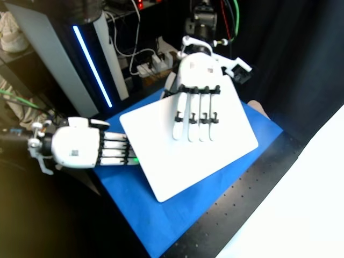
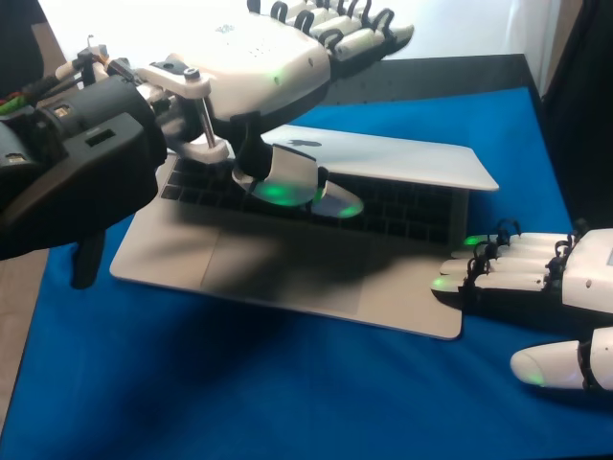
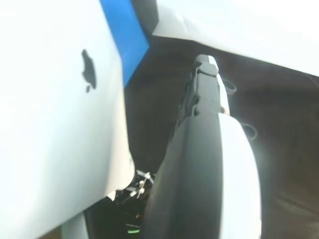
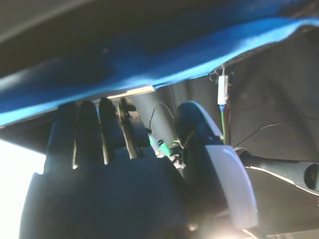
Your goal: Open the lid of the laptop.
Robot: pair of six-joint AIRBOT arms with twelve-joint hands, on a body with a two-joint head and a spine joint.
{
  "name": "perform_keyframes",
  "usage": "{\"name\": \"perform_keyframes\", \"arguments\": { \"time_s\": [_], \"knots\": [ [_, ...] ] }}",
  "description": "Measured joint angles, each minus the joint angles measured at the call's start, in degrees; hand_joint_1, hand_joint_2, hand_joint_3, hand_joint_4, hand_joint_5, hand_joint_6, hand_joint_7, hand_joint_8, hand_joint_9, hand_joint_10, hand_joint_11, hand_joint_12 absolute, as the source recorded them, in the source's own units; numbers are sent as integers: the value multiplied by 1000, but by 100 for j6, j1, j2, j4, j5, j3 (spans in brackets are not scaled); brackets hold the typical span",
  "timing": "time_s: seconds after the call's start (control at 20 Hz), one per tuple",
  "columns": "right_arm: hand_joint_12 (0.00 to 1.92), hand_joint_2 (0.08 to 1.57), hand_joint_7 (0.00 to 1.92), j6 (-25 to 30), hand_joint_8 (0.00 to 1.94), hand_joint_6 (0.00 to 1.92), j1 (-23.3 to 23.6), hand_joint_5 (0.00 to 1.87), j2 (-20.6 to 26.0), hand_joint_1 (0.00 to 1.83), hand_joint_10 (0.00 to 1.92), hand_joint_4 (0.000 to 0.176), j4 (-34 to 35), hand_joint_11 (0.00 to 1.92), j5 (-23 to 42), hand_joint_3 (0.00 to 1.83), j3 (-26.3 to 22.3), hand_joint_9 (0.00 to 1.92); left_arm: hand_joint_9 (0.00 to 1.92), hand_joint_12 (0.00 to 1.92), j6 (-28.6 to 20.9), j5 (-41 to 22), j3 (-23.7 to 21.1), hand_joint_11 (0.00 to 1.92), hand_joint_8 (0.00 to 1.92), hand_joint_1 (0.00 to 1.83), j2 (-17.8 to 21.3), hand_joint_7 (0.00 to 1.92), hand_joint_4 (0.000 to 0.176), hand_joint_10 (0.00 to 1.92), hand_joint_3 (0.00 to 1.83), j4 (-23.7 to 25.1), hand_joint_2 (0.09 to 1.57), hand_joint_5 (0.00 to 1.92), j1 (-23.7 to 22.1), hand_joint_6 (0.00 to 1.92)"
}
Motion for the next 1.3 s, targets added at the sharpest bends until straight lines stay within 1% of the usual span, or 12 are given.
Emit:
{"name": "perform_keyframes", "arguments": {
  "time_s": [0.1,0.35,0.4,0.45,0.5,0.75,0.9,1.05,1.15,1.2,1.25,1.3],
  "knots": [
    [0,1422,18,-2,0,1,9,56,-4,0,0,0,0,0,0,0,0,0,192,636,4,24,4,1,34,765,-2,222,15,5,0,-11,1017,261,2,4],
    [0,1429,10,0,3,3,42,55,-15,0,0,0,-118,0,-22,2,37,0,205,606,153,179,184,0,11,786,-138,257,0,16,0,-11,1018,293,-221,18],
    [0,1424,12,-2,3,2,50,53,-20,0,0,0,-131,0,-22,0,42,0,40,169,284,197,225,0,1,713,-173,72,0,2,6,-37,1057,109,-326,15],
    [0,1420,8,-2,1,3,68,55,-28,0,0,0,-166,0,-37,0,44,0,178,743,450,168,278,0,2,716,-208,248,0,120,16,-107,1014,202,-424,114],
    [0,1417,20,0,6,10,83,73,-42,0,0,0,-168,0,-42,0,44,0,194,898,481,142,297,0,0,751,-221,276,0,126,9,-153,1011,235,-446,125],
    [1,1411,82,7,9,10,140,130,-66,55,4,0,-262,3,-66,0,74,25,78,350,479,382,533,0,4,741,-444,154,16,11,0,-262,1018,211,-470,27],
    [0,1421,69,15,0,3,142,128,-90,8,0,0,-258,0,-66,2,85,5,21,249,474,529,920,0,0,706,-662,90,92,1,2,-396,1047,62,-769,0],
    [0,1412,78,17,2,3,164,138,-96,33,3,0,-302,0,-66,0,96,16,29,448,608,680,1224,0,2,725,-859,71,112,4,0,-568,1039,50,-914,5],
    [1,1407,84,20,3,4,170,148,-101,52,5,0,-306,2,-66,0,98,26,14,253,1287,879,1296,0,7,774,-962,81,100,4,1,-1086,1058,63,-1005,5],
    [0,1410,72,24,1,1,201,142,-101,45,1,0,-343,0,-85,0,98,14,14,324,1530,973,1296,0,2,768,-973,74,117,3,0,-1228,1051,75,-1027,6],
    [0,1412,64,24,0,0,203,138,-107,28,1,0,-348,0,-83,1,103,3,2,204,1593,1019,1294,0,0,757,-975,29,105,0,0,-1248,1054,55,-1027,3],
    [0,1419,65,24,1,0,205,128,-107,5,1,0,-348,0,-83,4,103,2,18,400,1631,1032,1246,0,7,763,-973,56,84,2,0,-1263,1035,76,-1014,5]
  ]
}}
